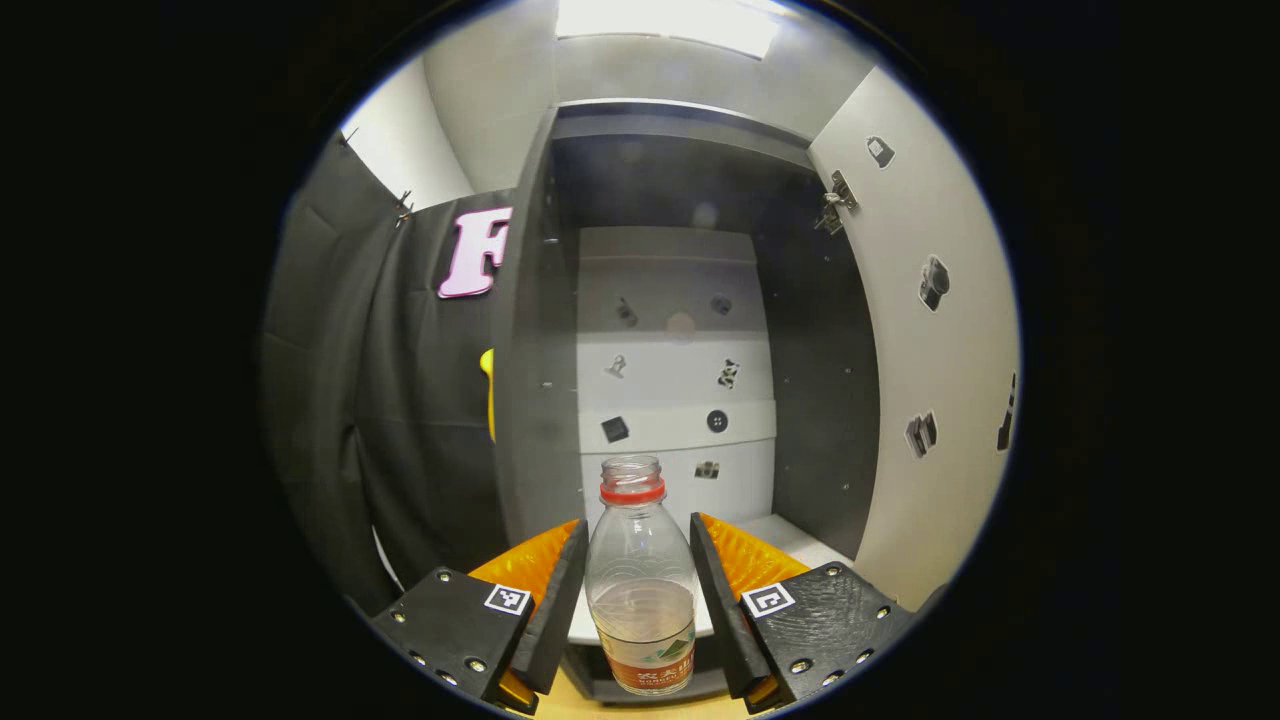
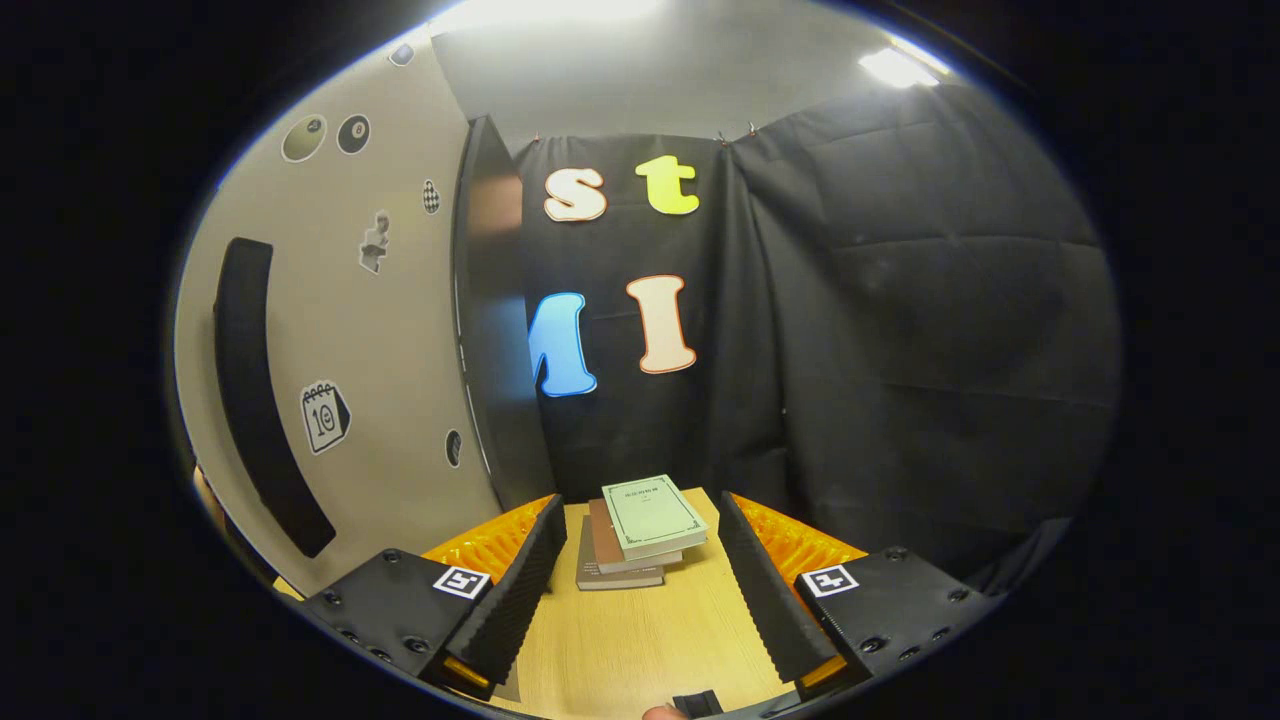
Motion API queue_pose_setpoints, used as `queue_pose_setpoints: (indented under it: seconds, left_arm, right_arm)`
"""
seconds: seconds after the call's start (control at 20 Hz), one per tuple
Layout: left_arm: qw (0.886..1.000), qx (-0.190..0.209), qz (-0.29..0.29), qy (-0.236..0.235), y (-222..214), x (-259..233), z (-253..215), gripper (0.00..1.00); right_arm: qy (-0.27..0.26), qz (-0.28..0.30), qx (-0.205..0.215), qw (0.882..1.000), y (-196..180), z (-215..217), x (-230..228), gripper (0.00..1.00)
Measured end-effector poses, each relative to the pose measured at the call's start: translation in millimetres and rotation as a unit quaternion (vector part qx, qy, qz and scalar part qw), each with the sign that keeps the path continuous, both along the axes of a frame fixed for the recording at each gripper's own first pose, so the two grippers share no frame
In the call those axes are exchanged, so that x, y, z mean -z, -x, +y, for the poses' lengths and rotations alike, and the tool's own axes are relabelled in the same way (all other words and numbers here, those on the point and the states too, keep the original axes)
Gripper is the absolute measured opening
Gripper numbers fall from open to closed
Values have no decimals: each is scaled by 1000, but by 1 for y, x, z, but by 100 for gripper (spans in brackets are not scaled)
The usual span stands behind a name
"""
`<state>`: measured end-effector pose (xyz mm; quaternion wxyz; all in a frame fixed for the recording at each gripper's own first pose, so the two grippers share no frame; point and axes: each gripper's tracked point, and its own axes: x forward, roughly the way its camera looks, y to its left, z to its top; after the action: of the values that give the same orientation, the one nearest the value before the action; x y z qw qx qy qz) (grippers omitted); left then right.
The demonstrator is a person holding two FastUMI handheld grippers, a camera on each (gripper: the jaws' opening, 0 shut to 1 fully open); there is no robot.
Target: Open the cabinet door with the right hand, grasp the bottle in the cabinet with the left hand and place it on the coaster, then close the cabinet door with the right hand.
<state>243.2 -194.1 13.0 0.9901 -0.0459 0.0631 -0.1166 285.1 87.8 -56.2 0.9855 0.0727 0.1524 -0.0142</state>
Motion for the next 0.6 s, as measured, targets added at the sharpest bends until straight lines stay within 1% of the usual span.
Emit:
queue_pose_setpoints:
  seconds: [0.25,0.6]
  left_arm:
    - [999,-27,20,-2,37,19,30,59]
    - [998,-61,22,5,89,43,66,59]
  right_arm:
    - [0,-1,-27,1000,6,5,-2,97]
    - [5,3,-53,999,18,16,1,97]
